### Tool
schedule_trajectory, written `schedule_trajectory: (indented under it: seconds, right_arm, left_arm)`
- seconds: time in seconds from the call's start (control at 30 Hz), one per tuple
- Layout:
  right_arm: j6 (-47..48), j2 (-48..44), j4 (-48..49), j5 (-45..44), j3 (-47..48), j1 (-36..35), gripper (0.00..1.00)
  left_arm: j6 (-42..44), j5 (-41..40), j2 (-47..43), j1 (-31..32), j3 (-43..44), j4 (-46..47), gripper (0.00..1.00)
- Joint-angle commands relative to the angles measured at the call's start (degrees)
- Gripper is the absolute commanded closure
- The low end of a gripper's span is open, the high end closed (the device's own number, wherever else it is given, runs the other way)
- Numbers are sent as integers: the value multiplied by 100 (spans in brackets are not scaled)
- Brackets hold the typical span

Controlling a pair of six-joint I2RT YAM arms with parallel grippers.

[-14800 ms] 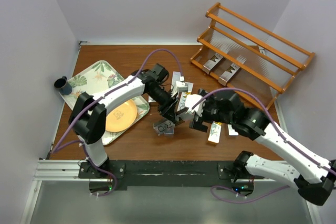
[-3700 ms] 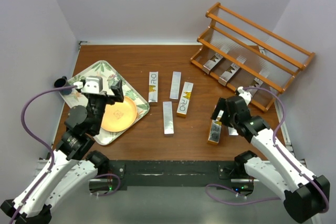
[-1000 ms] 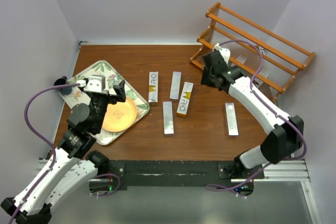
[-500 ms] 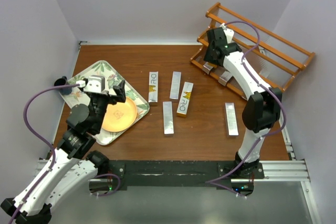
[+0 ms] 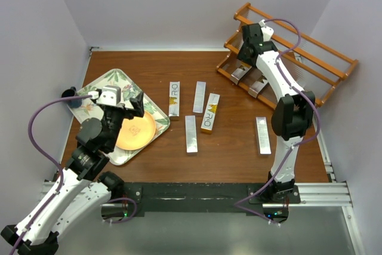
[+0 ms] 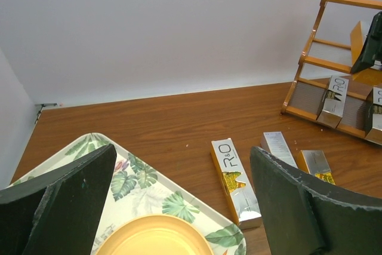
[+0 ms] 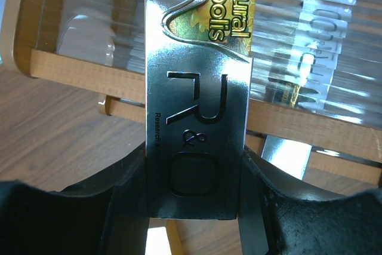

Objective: Place and organize the toothpastes onto the shelf

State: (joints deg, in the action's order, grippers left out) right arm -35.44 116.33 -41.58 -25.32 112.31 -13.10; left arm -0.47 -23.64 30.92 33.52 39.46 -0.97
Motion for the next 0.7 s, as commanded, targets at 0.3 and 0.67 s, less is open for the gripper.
schedule_trajectory:
  seconds: [0.3,0.67]
  right_arm:
    - [-437,188,423,-78,529,45,62]
    - [-666,153,634,-34,423,71,43]
  left_arm:
    - [-102,87,-42,-3,-35,212,1]
    - [-102,96,-42,-3,-35,203,1]
